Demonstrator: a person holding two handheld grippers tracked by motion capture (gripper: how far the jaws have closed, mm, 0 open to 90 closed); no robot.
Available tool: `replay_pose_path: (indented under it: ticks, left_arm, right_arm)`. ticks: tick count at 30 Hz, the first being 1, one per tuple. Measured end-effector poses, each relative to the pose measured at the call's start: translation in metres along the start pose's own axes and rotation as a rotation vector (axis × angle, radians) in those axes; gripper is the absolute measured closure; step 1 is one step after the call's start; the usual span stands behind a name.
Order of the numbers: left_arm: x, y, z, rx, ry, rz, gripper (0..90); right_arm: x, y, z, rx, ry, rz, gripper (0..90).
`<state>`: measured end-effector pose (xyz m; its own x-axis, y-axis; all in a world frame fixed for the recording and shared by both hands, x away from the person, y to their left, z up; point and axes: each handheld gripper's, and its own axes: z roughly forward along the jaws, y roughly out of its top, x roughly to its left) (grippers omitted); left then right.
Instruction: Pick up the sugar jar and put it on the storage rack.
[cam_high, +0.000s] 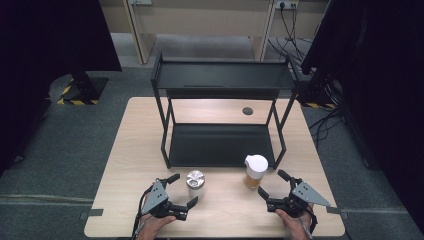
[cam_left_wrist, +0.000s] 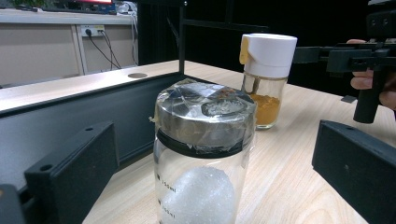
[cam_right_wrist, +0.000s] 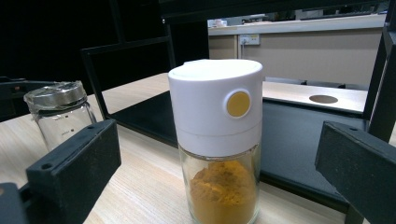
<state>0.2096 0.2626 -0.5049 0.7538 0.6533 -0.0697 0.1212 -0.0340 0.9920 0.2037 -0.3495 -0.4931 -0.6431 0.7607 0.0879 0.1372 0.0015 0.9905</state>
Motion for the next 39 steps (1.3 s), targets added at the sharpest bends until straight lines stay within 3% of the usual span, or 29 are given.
replay_pose_path:
  ticks: [20,31,39]
  left_arm:
    - [0.001,-0.0013,0.0006,-0.008,-0.011,-0.015,0.0]
    - [-0.0006,-0.0017,0.0024,-0.009,0.007,-0.02,0.0]
    - [-0.0022,0.0002,0.0066,0.003,0.023,0.0,0.0]
  right_arm:
    - [0.0006,-0.0015,0.0001,-0.002,-0.002,0.009,0.5]
    - [0.0005,-0.0019,0.0005,-0.006,-0.002,0.012,0.5]
    - [0.0003,-0.0022,0.0013,-0.005,0.002,0.014,0.5]
